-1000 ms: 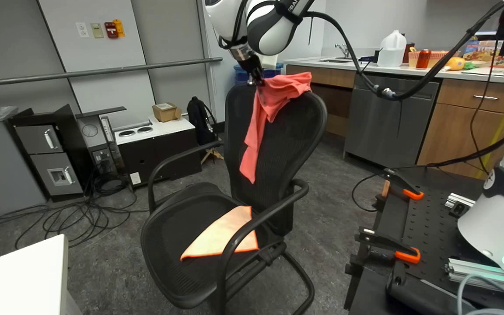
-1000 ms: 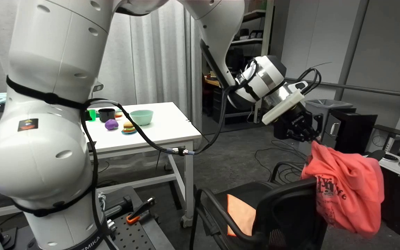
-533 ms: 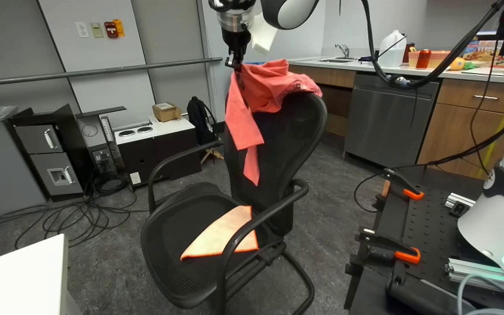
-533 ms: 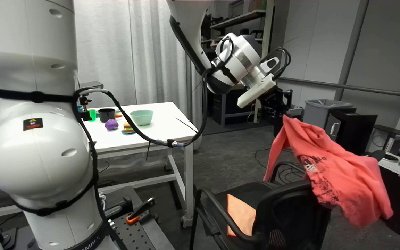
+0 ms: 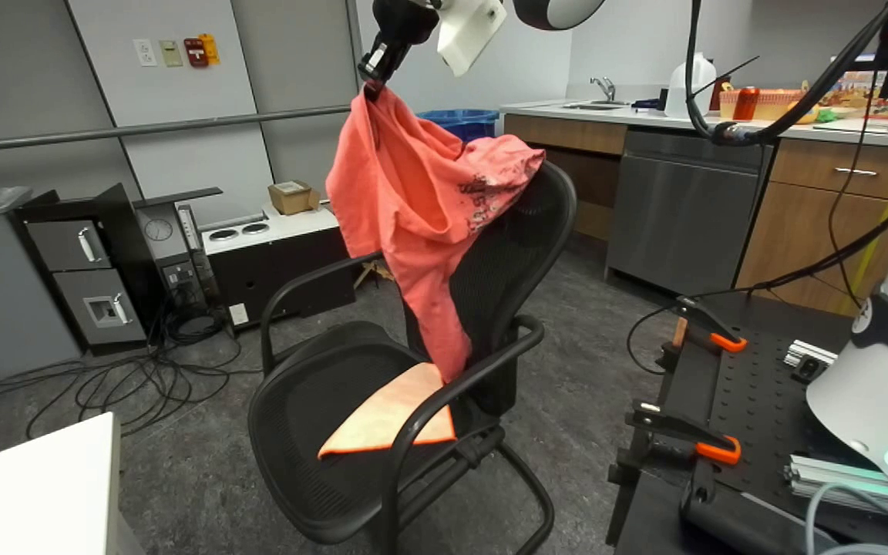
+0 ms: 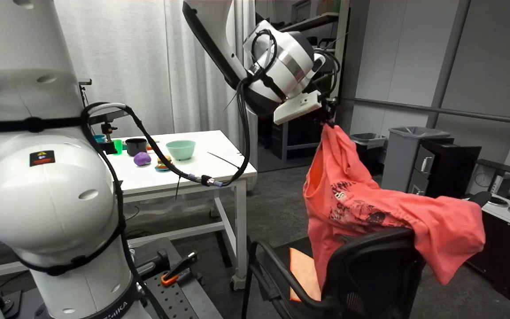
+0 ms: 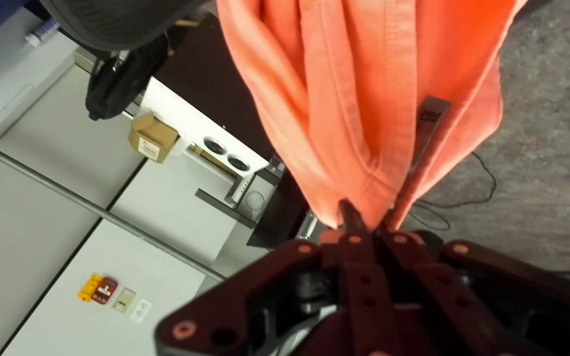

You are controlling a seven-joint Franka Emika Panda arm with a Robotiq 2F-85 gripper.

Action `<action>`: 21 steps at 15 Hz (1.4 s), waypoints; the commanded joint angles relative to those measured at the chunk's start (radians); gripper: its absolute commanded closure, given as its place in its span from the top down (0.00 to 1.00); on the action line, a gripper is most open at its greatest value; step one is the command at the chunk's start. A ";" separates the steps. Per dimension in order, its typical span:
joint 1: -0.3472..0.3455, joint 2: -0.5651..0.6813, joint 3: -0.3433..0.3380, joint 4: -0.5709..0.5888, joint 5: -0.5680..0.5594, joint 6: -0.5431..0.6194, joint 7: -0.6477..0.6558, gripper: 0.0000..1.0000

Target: Remove the orange shirt from the backrest of the black chair

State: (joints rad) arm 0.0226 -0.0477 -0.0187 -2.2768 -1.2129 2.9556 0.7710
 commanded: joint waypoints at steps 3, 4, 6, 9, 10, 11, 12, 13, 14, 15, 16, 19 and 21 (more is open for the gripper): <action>-0.019 -0.037 0.000 0.054 -0.301 0.209 0.368 0.01; -0.016 -0.034 0.002 0.070 -0.339 0.228 0.420 0.01; -0.005 -0.026 0.007 0.087 -0.383 0.262 0.504 0.01; 0.010 -0.016 0.021 0.088 -0.375 0.303 0.588 0.01; 0.013 -0.010 0.027 0.089 -0.366 0.311 0.604 0.01; 0.014 -0.004 0.033 0.100 -0.368 0.313 0.628 0.01; 0.013 0.007 0.037 0.114 -0.365 0.309 0.647 0.01; 0.011 0.017 0.040 0.126 -0.363 0.304 0.665 0.01; 0.009 0.026 0.041 0.137 -0.362 0.301 0.680 0.01; 0.005 0.036 0.039 0.154 -0.366 0.298 0.695 0.01; 0.002 0.046 0.035 0.170 -0.372 0.296 0.707 0.01; -0.006 0.084 0.023 0.216 -0.381 0.289 0.732 0.01; -0.013 0.113 0.013 0.248 -0.387 0.279 0.737 0.01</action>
State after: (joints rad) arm 0.0223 0.0157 0.0075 -2.1055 -1.5582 3.2378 1.4580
